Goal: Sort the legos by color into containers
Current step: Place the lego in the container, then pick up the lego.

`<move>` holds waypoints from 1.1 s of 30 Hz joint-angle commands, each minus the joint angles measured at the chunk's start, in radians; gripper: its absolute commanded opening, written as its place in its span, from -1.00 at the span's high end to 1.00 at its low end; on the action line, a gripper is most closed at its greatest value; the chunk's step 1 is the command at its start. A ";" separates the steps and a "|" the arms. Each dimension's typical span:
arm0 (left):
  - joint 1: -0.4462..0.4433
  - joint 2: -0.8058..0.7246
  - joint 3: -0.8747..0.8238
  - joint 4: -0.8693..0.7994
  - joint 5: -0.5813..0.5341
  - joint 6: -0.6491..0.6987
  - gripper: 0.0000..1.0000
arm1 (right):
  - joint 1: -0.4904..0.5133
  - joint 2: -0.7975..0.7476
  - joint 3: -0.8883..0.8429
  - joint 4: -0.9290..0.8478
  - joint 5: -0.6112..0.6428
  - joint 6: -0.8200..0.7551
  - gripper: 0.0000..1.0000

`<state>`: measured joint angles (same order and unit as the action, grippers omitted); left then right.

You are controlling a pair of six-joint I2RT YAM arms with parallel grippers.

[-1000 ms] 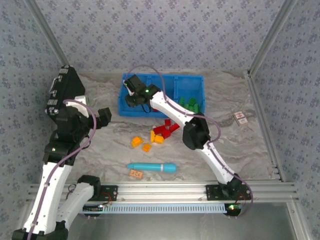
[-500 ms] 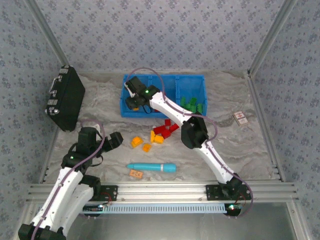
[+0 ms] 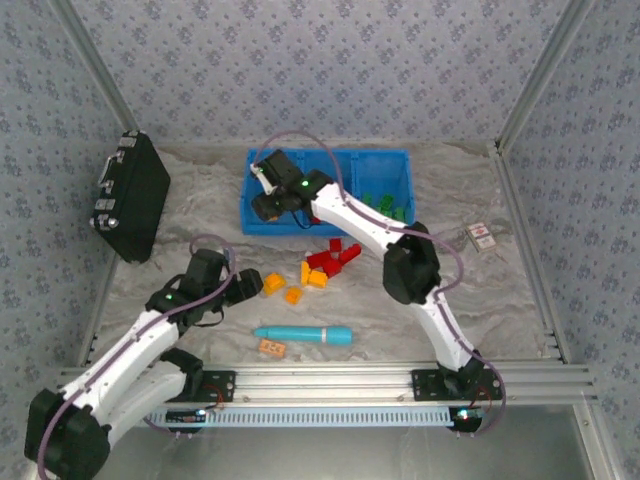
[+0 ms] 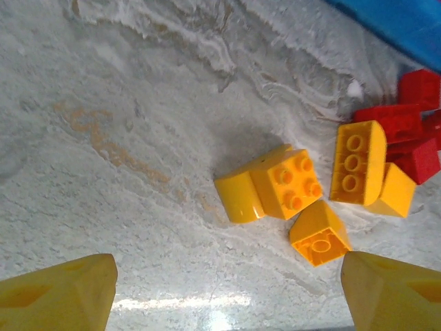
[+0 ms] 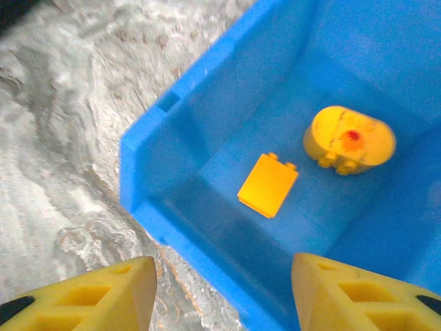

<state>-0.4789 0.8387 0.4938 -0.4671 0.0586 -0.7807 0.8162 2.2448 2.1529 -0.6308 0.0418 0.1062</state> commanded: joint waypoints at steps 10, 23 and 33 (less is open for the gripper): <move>-0.156 0.350 0.247 0.063 -0.113 -0.033 -0.58 | -0.099 -0.509 -0.614 0.236 0.087 -0.006 -0.19; -0.231 0.582 0.430 -0.061 -0.185 -0.062 -0.58 | -0.266 -0.757 -0.943 0.361 0.009 0.052 -0.21; -0.263 0.609 0.486 -0.205 -0.276 -0.110 -0.61 | -0.348 -0.804 -1.043 0.408 -0.085 0.040 -0.22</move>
<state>-0.7300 1.4307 0.9371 -0.5907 -0.1684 -0.8635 0.4839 1.4704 1.1259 -0.2501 0.0021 0.1413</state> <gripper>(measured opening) 0.802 0.610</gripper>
